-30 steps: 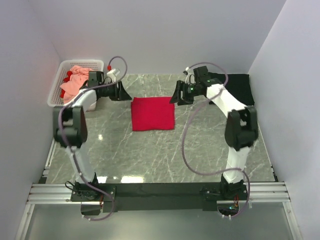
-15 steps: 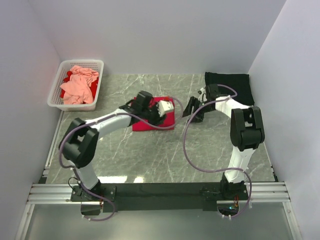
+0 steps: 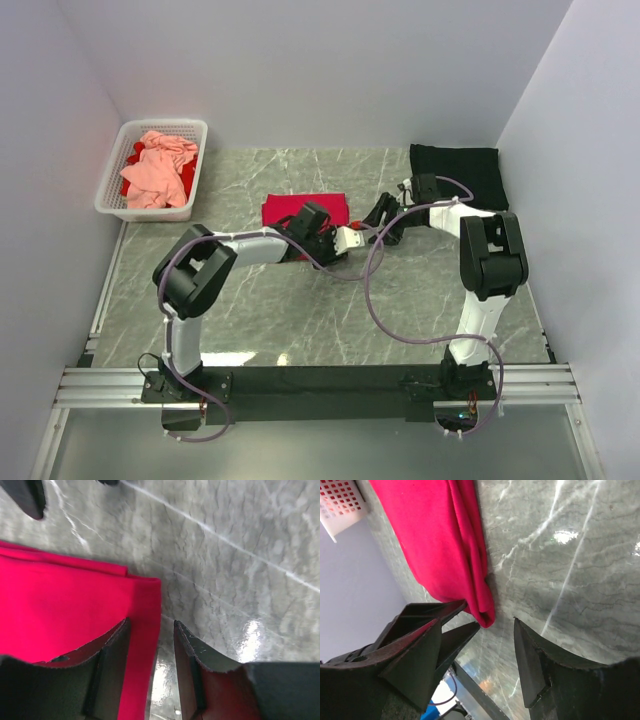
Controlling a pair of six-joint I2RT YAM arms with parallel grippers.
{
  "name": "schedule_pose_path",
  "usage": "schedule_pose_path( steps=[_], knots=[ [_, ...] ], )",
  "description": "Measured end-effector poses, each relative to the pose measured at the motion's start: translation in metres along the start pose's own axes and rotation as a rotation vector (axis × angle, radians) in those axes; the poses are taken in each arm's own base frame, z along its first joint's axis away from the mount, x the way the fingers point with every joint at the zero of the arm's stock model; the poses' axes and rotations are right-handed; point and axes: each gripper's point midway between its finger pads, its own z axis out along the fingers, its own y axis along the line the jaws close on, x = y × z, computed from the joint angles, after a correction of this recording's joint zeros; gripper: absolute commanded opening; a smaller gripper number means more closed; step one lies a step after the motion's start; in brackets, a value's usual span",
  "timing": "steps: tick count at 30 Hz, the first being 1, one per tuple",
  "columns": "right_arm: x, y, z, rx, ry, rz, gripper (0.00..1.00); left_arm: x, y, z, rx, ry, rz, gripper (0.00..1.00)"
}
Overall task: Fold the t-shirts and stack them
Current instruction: Neatly place the folded tshirt to the corner
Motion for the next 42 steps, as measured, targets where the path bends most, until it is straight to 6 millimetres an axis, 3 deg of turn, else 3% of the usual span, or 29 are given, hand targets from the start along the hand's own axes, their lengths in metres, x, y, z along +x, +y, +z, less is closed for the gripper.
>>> schedule_pose_path(
  steps=[5, 9, 14, 24, 36, 42],
  knots=[
    [0.001, -0.005, 0.001, 0.0, -0.004, 0.017, 0.66, 0.005, 0.0, 0.009, 0.008, 0.003, 0.017, 0.38],
    [0.001, -0.012, 0.001, -0.002, -0.012, 0.032, 0.67, 0.001, 0.006, 0.017, 0.003, -0.009, 0.028, 0.15],
    [0.013, -0.025, 0.007, -0.019, -0.011, 0.097, 0.69, -0.005, 0.01, 0.016, 0.014, -0.026, 0.0, 0.01],
    [0.002, -0.009, 0.017, -0.149, -0.106, 0.206, 0.76, -0.037, 0.041, 0.002, 0.003, -0.124, -0.128, 0.01],
    [-0.014, 0.027, 0.062, -0.25, -0.173, 0.276, 0.78, -0.042, 0.039, 0.001, 0.016, -0.137, -0.198, 0.01],
    [-0.031, 0.048, 0.091, -0.296, -0.21, 0.267, 0.65, -0.043, 0.038, 0.0, 0.027, -0.144, -0.205, 0.01]
  ],
)
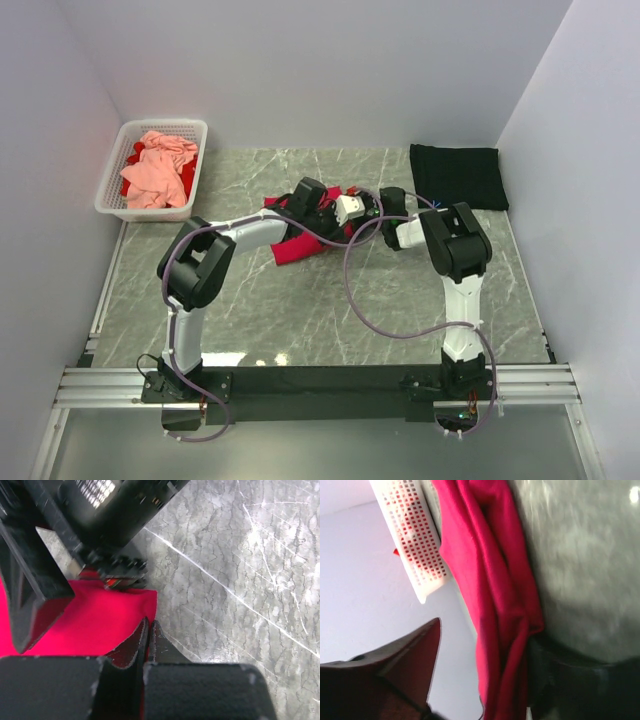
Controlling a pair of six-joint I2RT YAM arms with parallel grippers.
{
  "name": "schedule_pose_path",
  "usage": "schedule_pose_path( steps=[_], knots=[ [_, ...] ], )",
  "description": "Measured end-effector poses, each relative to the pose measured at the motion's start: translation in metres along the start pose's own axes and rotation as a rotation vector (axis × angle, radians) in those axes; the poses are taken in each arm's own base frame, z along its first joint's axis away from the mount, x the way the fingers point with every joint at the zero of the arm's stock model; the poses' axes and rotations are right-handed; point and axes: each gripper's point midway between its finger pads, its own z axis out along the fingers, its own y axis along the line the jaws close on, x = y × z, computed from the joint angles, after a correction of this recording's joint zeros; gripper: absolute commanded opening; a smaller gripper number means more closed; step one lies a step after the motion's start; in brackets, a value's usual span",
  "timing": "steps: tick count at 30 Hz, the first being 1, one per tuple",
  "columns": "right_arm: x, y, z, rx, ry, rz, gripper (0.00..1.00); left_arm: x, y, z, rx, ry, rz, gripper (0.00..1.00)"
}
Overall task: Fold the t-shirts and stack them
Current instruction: Neatly place the folded tshirt to the corner
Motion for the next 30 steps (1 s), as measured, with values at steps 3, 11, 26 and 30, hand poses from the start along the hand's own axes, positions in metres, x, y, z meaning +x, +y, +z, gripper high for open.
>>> schedule_pose_path(
  steps=[3, 11, 26, 30],
  knots=[
    [-0.005, 0.002, 0.011, -0.005, -0.02, 0.003, 0.61, -0.002, 0.003, -0.001, -0.005, -0.005, -0.002, 0.01],
    [-0.025, 0.007, 0.021, 0.008, -0.106, -0.011, 0.6, -0.012, 0.012, -0.005, -0.01, -0.035, -0.021, 0.01],
    [-0.043, -0.005, 0.035, 0.107, -0.138, -0.141, 0.0, -0.011, 0.01, -0.006, 0.011, -0.038, -0.037, 0.31],
    [-0.049, -0.002, 0.035, 0.156, -0.116, -0.276, 0.0, -0.005, 0.013, -0.015, 0.01, -0.023, -0.128, 0.48]
  ],
)
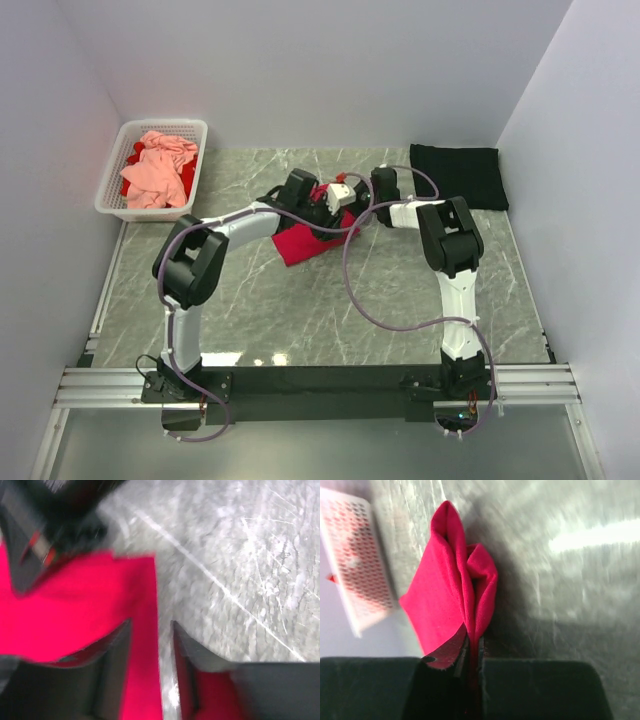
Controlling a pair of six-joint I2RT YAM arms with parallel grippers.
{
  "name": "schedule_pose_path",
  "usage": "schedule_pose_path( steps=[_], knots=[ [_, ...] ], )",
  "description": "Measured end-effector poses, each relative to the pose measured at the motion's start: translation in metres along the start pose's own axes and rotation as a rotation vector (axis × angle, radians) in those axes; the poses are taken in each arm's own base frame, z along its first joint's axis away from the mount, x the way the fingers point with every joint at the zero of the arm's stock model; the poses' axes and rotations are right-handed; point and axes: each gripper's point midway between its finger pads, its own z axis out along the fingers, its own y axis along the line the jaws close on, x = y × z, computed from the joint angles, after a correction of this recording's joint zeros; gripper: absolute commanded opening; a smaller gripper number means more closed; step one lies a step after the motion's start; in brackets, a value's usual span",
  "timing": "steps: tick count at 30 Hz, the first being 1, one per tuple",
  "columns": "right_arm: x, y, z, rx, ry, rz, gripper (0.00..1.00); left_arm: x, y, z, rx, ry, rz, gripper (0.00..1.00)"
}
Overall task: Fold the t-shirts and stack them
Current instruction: Neatly place the folded tshirt to the corner
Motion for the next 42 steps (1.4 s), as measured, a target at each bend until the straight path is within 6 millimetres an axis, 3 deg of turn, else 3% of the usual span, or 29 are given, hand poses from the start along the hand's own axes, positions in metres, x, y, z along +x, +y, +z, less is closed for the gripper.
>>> schedule_pose_path(
  steps=[5, 6, 10, 14, 24, 25, 26, 37, 42],
  knots=[
    [-0.028, 0.001, -0.011, 0.085, -0.018, -0.215, 0.0, -0.001, 0.029, -0.041, -0.072, -0.003, -0.142, 0.7],
    [-0.037, 0.001, -0.015, 0.107, -0.027, -0.258, 0.0, -0.003, 0.035, -0.049, -0.089, -0.009, -0.162, 0.8],
    [-0.074, 0.003, -0.038, 0.197, -0.082, -0.42, 0.0, -0.015, 0.057, -0.087, -0.175, -0.046, -0.222, 0.83],
    [-0.103, 0.004, -0.061, 0.263, -0.121, -0.543, 0.0, -0.022, 0.055, -0.103, -0.207, -0.065, -0.239, 0.83],
    [-0.168, -0.006, -0.105, 0.374, -0.179, -0.675, 0.0, 0.0, 0.041, -0.105, -0.214, -0.018, -0.31, 0.86],
    [-0.176, -0.005, -0.11, 0.378, -0.193, -0.683, 0.0, 0.0, 0.041, -0.105, -0.217, -0.019, -0.315, 0.87],
    [-0.184, -0.002, -0.115, 0.38, -0.209, -0.691, 0.0, -0.001, 0.041, -0.105, -0.22, -0.021, -0.326, 0.99],
    [-0.262, 0.04, -0.151, 0.368, -0.385, -0.789, 0.0, -0.001, 0.045, -0.103, -0.237, -0.018, -0.363, 1.0],
    [-0.276, 0.04, -0.156, 0.378, -0.405, -0.794, 0.0, 0.001, 0.045, -0.102, -0.237, -0.005, -0.37, 1.0]
  ],
)
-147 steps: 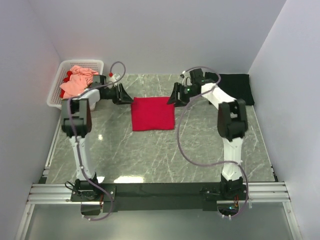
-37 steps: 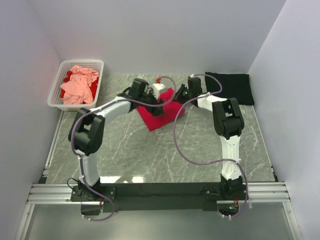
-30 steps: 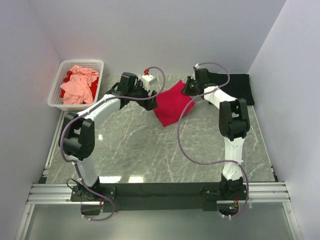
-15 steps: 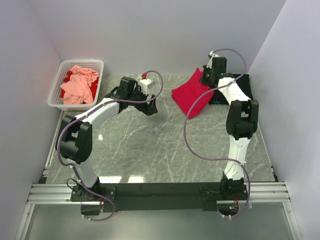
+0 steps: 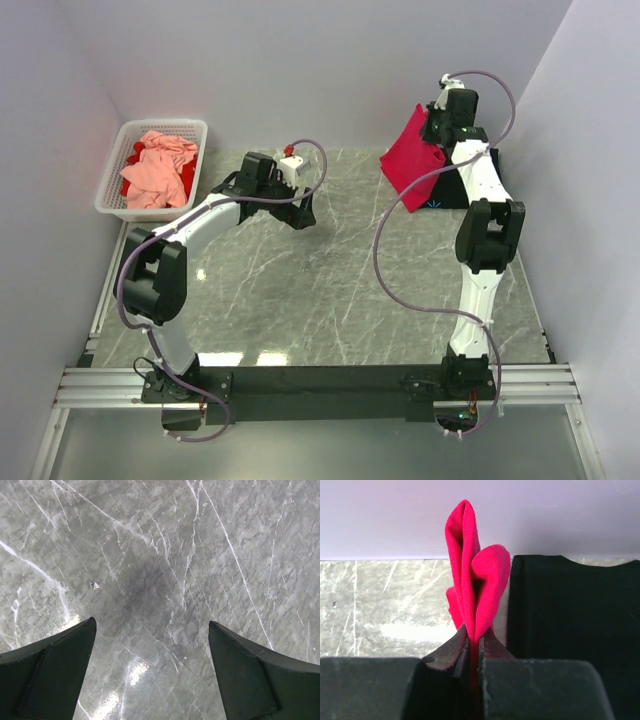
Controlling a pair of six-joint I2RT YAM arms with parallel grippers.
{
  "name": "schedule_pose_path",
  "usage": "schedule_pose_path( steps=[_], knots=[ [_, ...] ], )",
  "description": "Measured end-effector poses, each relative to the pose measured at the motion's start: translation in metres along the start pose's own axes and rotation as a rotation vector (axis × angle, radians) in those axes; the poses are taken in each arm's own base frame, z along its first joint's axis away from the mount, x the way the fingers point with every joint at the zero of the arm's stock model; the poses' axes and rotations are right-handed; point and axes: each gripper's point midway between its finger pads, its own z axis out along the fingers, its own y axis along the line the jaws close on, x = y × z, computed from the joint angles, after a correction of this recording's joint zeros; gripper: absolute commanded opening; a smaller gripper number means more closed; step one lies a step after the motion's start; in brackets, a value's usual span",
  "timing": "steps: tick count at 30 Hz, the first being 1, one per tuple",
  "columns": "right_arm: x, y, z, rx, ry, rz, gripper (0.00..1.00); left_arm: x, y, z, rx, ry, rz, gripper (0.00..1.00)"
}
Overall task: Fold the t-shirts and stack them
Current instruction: Neatly place the folded tshirt to the corner
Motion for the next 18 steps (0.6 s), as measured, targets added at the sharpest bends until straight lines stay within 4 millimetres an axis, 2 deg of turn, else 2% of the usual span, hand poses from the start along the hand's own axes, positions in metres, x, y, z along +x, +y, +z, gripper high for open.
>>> schedule_pose_path(
  steps=[8, 18],
  knots=[
    [-0.007, -0.015, -0.005, 0.021, -0.001, 0.01, 0.0, 0.002, 0.001, 0.002, 0.0, 0.008, -0.004, 1.0],
    [-0.002, -0.041, -0.011, 0.058, 0.026, 0.068, 0.0, 0.004, 0.001, 0.003, 0.004, 0.012, -0.008, 1.0]
  ],
)
